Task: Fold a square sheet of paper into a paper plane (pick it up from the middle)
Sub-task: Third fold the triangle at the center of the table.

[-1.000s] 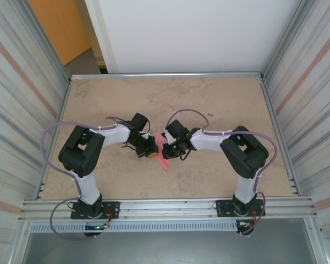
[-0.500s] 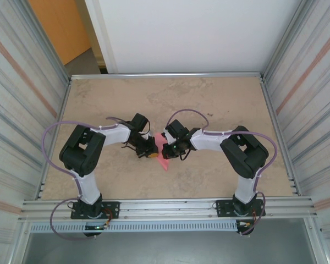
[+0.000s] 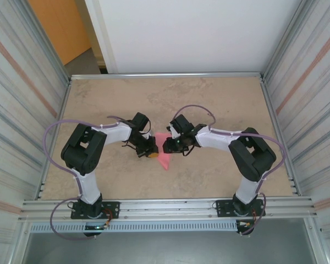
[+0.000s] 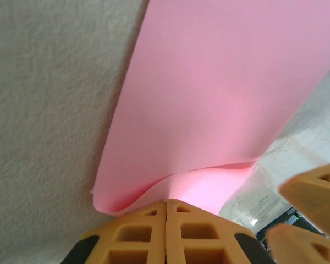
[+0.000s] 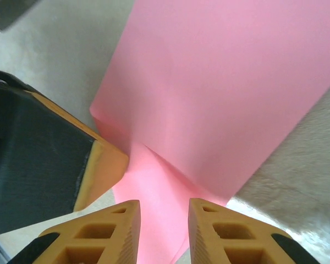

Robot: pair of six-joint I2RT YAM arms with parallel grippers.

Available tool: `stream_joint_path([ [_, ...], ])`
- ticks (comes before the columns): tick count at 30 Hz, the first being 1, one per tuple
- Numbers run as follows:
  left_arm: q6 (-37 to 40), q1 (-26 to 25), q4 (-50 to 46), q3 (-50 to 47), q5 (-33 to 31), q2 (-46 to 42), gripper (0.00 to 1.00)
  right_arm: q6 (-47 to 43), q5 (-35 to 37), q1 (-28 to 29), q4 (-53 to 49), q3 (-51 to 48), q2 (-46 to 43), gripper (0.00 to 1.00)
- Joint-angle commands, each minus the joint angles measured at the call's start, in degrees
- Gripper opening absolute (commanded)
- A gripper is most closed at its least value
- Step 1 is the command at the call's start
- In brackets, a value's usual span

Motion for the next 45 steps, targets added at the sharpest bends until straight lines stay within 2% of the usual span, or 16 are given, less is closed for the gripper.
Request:
stream_joint_path([
  [1,0.9,-0.2,-3.2,-0.7,-4.6,2.8,0.08,1.3,1.3,-0.1,-1.8,0.1,-3.5,0.28],
  [10,0.6,-0.2,-2.2,-0.6,-3.5,2.7,0.08,-1.6,-2.9,4.5,0.6,-1.6,-3.0,0.11],
  [16,0.3,-0.3,-1.7,-1.0,-3.1,2.2,0.07,-0.2,-4.3,6.4,3.5,-2.0,-0.3,0.04],
  [25,-0.3,-0.2,-0.5,-1.5,-2.0,1.1,0.05,1.1,-5.7,6.4,6.2,-3.2,2.4,0.01],
  [45,-0.7,0.2,0.4,-2.4,-1.2,1.2,0.07,1.1,-8.0,6.0,6.2,-4.8,4.7,0.02],
])
